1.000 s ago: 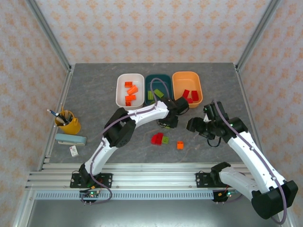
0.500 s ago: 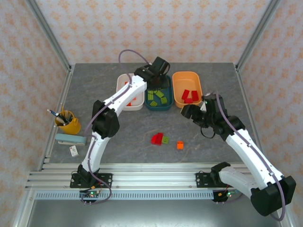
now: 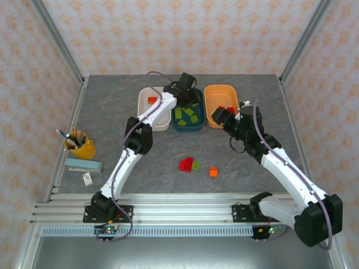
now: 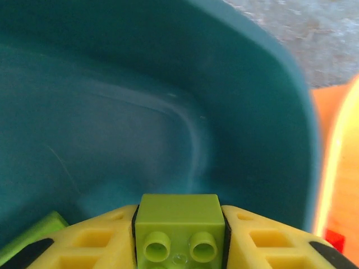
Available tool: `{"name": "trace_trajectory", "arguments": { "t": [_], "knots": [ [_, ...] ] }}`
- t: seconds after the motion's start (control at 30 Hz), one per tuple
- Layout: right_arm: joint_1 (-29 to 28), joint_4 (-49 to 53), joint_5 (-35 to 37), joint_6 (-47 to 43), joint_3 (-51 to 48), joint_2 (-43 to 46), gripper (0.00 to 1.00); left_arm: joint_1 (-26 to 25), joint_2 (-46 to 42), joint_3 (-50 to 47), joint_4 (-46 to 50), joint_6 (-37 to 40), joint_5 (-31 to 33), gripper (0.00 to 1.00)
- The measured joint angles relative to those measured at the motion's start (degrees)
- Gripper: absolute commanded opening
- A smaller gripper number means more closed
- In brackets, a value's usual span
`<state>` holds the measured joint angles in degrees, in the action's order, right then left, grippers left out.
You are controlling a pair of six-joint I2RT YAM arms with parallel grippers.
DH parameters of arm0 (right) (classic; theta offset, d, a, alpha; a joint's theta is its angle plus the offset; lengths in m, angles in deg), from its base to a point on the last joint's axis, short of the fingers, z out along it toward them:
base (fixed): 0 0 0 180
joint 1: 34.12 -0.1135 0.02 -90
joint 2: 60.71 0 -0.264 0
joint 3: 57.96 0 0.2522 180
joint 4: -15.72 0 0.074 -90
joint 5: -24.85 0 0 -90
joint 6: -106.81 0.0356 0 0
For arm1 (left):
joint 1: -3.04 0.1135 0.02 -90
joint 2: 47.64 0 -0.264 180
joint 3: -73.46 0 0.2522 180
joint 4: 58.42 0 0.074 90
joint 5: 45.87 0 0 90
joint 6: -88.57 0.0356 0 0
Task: Sort the legos into containers by color
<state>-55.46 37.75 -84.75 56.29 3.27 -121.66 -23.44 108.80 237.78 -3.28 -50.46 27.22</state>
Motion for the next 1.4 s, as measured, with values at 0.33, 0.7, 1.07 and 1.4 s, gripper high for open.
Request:
{"name": "trace_trajectory", "arguments": {
  "t": [0.33,0.7,1.07,1.4],
  "knots": [
    [0.0,1.8,1.3,-1.6,1.3,-1.7,0.71,0.5,-0.8,0.1,0.6,-1.9,-1.8,0.73],
    [-9.1,20.0,3.2,-21.0,12.7,-7.3,0.73,-0.5,-41.7,-37.6,-0.7,-0.4,5.1,0.81],
    [-31.4,38.2,7.2,-36.8,21.7,-24.8,0.8,-0.5,-80.2,-83.7,0.2,-0.6,11.5,0.82],
    [-33.0,42.1,8.0,-39.2,24.1,-33.7,0.98,-1.3,-101.7,-103.9,5.8,-4.2,11.8,0.82]
  ]
}}
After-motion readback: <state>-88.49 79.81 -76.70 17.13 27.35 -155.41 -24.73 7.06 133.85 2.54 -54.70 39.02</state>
